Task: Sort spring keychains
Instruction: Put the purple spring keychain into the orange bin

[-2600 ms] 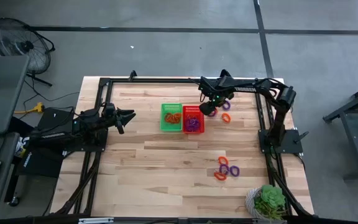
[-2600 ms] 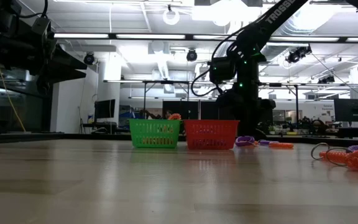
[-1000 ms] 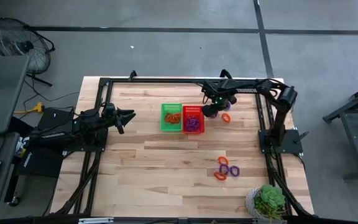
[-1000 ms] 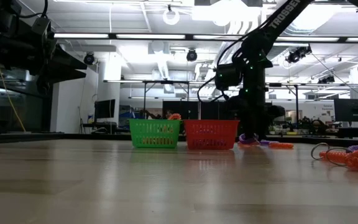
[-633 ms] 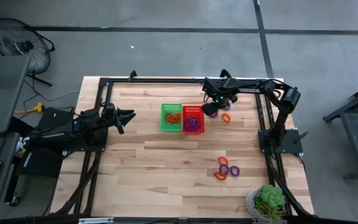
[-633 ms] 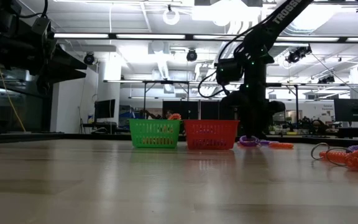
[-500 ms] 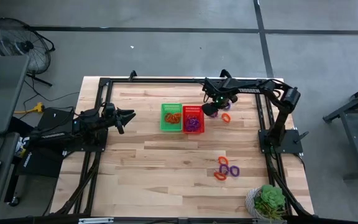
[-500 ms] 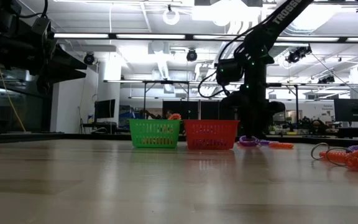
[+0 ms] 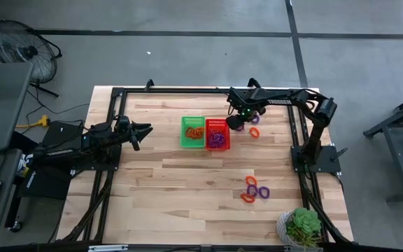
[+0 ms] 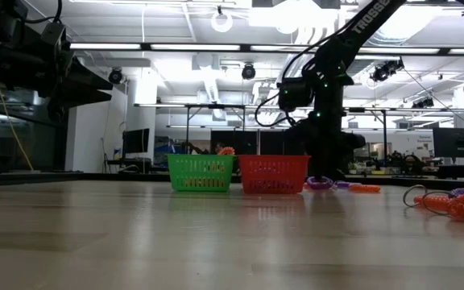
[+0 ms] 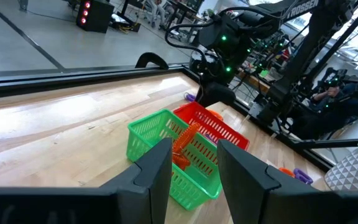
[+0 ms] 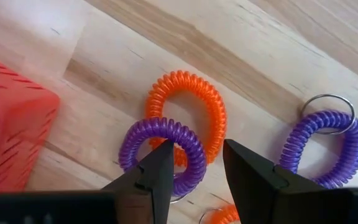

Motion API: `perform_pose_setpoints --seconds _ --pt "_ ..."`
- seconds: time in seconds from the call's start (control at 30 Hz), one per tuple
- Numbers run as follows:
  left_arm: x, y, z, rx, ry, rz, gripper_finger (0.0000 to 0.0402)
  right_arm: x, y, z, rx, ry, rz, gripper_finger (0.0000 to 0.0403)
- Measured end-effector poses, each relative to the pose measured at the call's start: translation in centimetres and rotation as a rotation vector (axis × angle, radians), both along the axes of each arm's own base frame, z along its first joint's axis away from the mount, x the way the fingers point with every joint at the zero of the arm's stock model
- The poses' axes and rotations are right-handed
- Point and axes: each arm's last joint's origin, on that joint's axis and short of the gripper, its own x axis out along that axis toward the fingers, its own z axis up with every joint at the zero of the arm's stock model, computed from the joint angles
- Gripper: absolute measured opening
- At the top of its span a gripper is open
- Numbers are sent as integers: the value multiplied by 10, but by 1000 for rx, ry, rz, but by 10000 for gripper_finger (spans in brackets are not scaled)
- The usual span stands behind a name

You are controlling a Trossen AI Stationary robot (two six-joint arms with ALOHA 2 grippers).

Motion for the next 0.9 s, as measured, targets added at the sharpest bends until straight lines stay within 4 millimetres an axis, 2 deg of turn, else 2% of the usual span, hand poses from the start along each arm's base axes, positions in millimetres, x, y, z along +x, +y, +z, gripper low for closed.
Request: perform_pose_setpoints --seconds 0.33,0.9 --pt "0 0 0 0 0 0 126 0 -2 0 -14 6 12 125" --pt "0 0 0 0 0 0 126 -1 -2 -1 -12 6 13 31"
